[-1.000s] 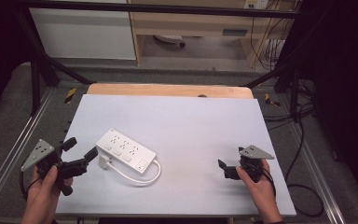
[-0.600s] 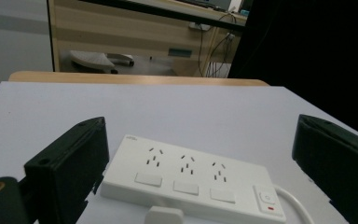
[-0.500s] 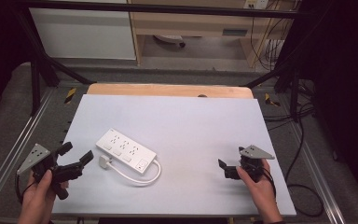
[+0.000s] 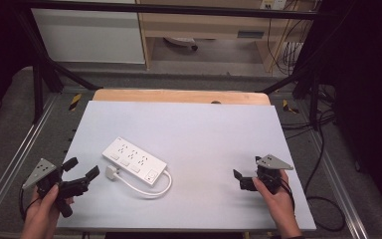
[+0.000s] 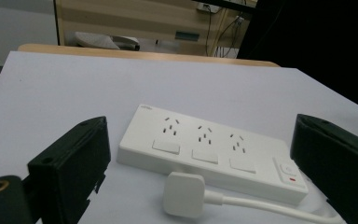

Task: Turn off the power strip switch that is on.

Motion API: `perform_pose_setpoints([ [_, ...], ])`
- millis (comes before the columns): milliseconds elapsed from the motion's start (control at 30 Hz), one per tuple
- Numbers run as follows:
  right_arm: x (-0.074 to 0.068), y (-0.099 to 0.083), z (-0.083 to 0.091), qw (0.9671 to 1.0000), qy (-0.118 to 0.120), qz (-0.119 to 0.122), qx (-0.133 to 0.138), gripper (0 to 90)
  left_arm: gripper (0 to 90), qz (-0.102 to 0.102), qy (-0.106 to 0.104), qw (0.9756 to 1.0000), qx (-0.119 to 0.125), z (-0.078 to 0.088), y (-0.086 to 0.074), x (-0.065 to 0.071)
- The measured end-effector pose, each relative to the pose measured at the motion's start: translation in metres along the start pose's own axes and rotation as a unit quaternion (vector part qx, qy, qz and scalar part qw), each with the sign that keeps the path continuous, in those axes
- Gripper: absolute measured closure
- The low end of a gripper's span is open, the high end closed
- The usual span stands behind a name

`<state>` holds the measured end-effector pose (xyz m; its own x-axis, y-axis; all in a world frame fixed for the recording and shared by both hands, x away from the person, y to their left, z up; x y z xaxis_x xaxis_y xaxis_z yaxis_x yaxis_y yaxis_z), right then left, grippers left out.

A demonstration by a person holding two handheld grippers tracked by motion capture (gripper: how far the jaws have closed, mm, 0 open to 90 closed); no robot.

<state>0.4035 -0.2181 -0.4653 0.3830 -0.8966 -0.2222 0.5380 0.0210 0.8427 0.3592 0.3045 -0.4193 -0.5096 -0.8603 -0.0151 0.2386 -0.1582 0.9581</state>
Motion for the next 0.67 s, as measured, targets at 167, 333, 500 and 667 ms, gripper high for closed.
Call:
perform_pose_setpoints([
  [167,0.000,0.000,0.000,1.0000,-0.001,0.002,0.000,3.2,5.4,-0.006,-0.003,0.9998,-0.016,-0.005,-0.006,0.003],
  [333,0.001,0.000,-0.001,1.0000,-0.004,0.002,-0.001,3.1,5.4,-0.021,-0.013,0.9989,-0.039,-0.011,-0.013,0.008],
  [500,0.006,-0.001,-0.002,0.9998,-0.017,-0.006,-0.003,3.0,5.4,-0.035,-0.027,0.9970,-0.064,-0.016,-0.020,0.015],
  [667,0.021,-0.003,-0.011,0.9980,-0.059,-0.016,-0.017,2.5,5.4,-0.046,-0.041,0.9950,-0.079,-0.021,-0.024,0.022],
])
Point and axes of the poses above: each handheld gripper's, and its own axes: z roughly backward along the jaws, y roughly out of its top, x roughly to its right, the point moved 6 cm from there along -z, roughly forward along the jaws, and after that the axes turned 14 degrees about -z, right-handed, at the moved point
